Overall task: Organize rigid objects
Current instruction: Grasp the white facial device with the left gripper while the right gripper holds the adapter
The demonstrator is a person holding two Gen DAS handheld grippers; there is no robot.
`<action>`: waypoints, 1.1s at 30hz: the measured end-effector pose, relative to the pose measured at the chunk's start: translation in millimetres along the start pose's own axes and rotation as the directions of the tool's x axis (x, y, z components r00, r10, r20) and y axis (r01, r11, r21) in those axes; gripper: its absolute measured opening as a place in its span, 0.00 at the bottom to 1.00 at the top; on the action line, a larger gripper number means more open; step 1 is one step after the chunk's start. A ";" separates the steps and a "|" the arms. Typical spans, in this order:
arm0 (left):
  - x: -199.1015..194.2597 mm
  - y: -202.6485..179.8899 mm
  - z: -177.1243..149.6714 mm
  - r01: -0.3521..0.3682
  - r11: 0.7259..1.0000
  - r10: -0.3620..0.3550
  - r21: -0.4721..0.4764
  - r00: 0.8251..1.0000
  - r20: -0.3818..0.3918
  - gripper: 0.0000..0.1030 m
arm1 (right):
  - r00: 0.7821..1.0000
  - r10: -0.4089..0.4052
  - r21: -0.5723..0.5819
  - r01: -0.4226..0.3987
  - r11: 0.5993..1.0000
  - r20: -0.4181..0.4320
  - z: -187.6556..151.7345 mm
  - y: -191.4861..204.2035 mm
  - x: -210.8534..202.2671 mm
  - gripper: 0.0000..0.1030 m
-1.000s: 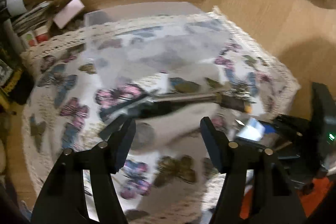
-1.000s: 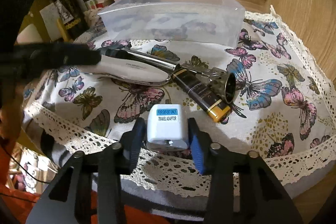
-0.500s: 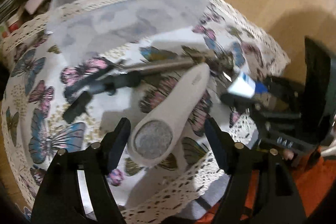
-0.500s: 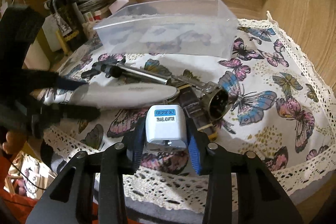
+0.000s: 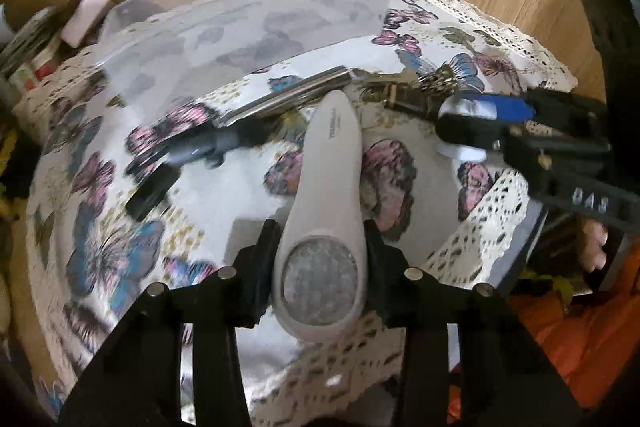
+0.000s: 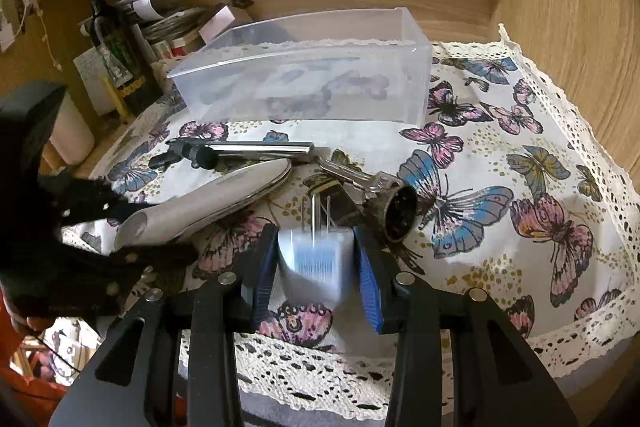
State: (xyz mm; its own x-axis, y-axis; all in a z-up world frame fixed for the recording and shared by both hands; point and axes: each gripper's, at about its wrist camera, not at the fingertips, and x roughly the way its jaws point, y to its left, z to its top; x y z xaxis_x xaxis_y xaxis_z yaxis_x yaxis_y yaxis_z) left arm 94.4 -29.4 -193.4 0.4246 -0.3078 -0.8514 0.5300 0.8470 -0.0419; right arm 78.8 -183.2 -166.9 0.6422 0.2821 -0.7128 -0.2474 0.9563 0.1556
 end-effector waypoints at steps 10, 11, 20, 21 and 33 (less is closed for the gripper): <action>-7.4 -10.2 -16.8 -0.079 0.997 0.079 0.008 0.996 0.050 0.46 | 1.000 0.013 -0.040 -0.014 0.999 -0.017 -4.0 8.8 8.5 0.34; -8.4 -9.1 -18.5 -0.079 0.997 0.079 0.001 0.995 0.055 0.46 | 1.000 0.009 -0.043 -0.010 0.999 -0.020 -4.8 9.3 9.7 0.34; -21.5 0.5 -23.2 -0.090 0.992 0.099 -0.088 0.990 0.099 0.41 | 1.000 -0.004 -0.073 0.002 0.997 -0.029 -10.6 15.7 16.3 0.33; -25.6 0.8 -21.4 -0.090 0.992 0.100 -0.092 0.989 0.112 0.41 | 1.000 0.004 -0.072 -0.006 0.997 -0.027 -9.9 16.2 16.0 0.33; -66.5 17.0 9.1 -0.077 0.981 0.129 -0.181 0.946 0.299 0.39 | 0.999 0.030 -0.100 -0.026 0.995 0.032 -2.2 27.4 7.5 0.33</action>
State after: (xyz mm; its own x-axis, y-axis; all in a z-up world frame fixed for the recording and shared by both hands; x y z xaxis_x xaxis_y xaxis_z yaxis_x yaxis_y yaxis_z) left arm 81.8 1.5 -132.7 0.6893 -0.3109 -0.6544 0.3544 0.9325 -0.0698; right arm 75.3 -155.0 -169.4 0.6577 0.3125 -0.6854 -0.3352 0.9363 0.1053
